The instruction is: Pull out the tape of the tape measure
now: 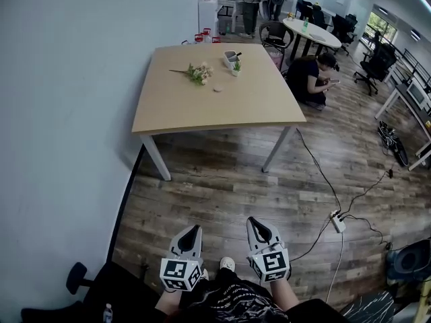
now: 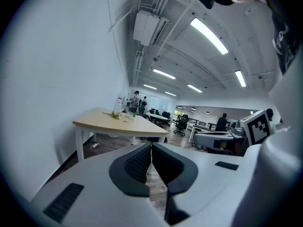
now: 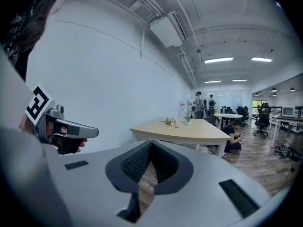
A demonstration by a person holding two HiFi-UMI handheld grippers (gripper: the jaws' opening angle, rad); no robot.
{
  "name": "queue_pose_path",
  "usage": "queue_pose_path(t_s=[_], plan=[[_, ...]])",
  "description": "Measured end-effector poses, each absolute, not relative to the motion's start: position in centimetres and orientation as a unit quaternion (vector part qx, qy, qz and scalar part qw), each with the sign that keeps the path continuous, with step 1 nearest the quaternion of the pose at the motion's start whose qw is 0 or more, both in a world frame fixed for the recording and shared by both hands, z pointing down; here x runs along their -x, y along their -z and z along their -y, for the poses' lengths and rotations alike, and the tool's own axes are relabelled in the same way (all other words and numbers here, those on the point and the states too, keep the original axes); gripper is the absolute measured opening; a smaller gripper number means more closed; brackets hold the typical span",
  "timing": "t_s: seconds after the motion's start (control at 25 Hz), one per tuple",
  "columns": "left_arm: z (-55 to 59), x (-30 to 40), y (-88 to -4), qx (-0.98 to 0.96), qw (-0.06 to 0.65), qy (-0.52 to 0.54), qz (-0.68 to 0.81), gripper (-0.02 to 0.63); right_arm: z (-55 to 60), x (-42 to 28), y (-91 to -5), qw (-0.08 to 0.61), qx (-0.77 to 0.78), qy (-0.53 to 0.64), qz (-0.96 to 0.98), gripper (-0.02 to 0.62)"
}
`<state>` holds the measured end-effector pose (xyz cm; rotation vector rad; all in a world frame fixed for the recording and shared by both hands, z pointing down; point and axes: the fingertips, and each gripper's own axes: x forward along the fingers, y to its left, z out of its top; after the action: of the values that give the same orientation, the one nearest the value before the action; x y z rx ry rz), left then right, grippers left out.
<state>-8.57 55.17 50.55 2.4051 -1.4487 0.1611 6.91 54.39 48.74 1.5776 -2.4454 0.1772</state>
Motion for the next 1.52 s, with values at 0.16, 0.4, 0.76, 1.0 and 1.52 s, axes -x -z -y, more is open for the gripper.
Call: queue_pose_path(t_s=[0.16, 0.4, 0.76, 1.0, 1.52], plan=[[-55.4, 7.7, -50.3, -0.855, 0.172, -0.043, 0.487, 0.143, -54.4, -7.9, -48.3, 0.094, -0.536, -0.069, 0.836, 0.205], [-54.8, 6.7, -49.7, -0.859, 0.165, -0.039, 0.483, 0.233, -54.0, -10.2, -48.8, 0.108, -0.533, -0.070, 0.836, 0.298], [-54.1, 4.3, -50.8, -0.846, 0.170, -0.046, 0.503, 0.233, -52.1, -11.8, -49.8, 0.125, -0.509, -0.067, 0.849, 0.302], [-51.4, 4.1, -52.0, -0.850, 0.164, -0.056, 0.497, 0.233, -49.4, -11.0, -50.5, 0.123, -0.504, -0.064, 0.853, 0.302], [-37.9, 6.8, -52.9, -0.863, 0.182, -0.062, 0.466, 0.233, -37.5, -7.0, -52.0, 0.148, -0.507, -0.094, 0.844, 0.302]])
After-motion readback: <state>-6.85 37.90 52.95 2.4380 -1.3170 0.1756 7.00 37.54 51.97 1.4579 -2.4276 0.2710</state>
